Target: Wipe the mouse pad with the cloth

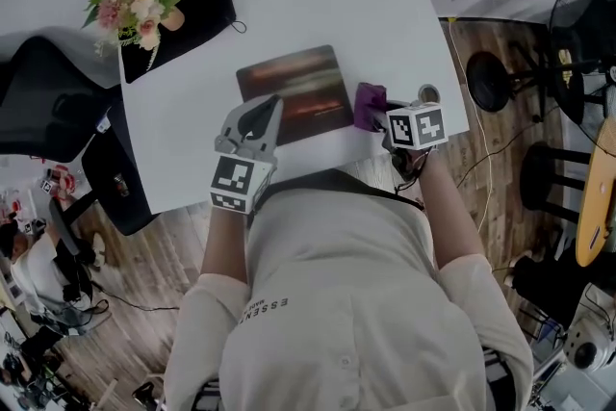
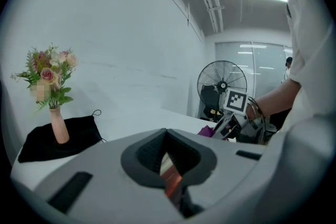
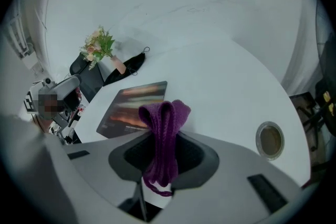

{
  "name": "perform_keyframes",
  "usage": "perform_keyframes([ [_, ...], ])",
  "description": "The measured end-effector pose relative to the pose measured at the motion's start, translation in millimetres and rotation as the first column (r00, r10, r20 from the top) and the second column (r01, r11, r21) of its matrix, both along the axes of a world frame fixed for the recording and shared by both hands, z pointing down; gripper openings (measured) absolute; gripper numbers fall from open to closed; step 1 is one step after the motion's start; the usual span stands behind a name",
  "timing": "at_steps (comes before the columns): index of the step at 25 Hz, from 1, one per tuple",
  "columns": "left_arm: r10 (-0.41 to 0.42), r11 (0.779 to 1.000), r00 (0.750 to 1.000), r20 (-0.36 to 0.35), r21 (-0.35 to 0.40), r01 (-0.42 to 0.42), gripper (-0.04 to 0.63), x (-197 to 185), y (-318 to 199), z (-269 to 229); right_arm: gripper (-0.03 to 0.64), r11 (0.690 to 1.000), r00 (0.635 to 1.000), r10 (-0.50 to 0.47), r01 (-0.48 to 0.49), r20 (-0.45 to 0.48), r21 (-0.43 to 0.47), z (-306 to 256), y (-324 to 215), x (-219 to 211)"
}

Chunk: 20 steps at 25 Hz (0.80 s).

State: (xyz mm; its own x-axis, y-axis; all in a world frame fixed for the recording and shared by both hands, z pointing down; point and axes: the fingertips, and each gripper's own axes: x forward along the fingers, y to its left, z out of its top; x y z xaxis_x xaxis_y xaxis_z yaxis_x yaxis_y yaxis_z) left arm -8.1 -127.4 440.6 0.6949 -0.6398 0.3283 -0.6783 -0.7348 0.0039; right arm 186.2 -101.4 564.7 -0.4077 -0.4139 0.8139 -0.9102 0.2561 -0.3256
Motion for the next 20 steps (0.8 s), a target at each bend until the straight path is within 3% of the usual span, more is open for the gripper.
perform_keyframes([
  [5, -0.027, 0.999, 1.000, 0.010, 0.043, 0.027, 0.000, -10.8, -2.9, -18.8, 0.107, 0.988, 0.996, -0.047, 0.035, 0.081, 0.148, -44.7, -24.2, -28.9],
  [9, -0.062, 0.995, 0.998, 0.027, 0.081, 0.060, 0.000, -23.4, -6.2, -38.8, 0.107, 0.945, 0.989, -0.126, 0.095, 0.082, 0.312, -85.2, -44.4, -59.1],
  [16, -0.129, 0.981, 0.991, 0.035, 0.148, 0.123, 0.000, -44.0, -10.9, -70.8, 0.106, 0.809, 0.975, -0.215, 0.149, 0.051, 0.569, -151.2, -67.2, -96.6],
  [20, -0.185, 0.971, 0.983, -0.008, 0.151, 0.184, 0.000, -56.9, -16.0, -85.0, 0.106, 0.713, 0.975, -0.222, 0.144, 0.026, 0.686, -184.8, -72.4, -106.8],
])
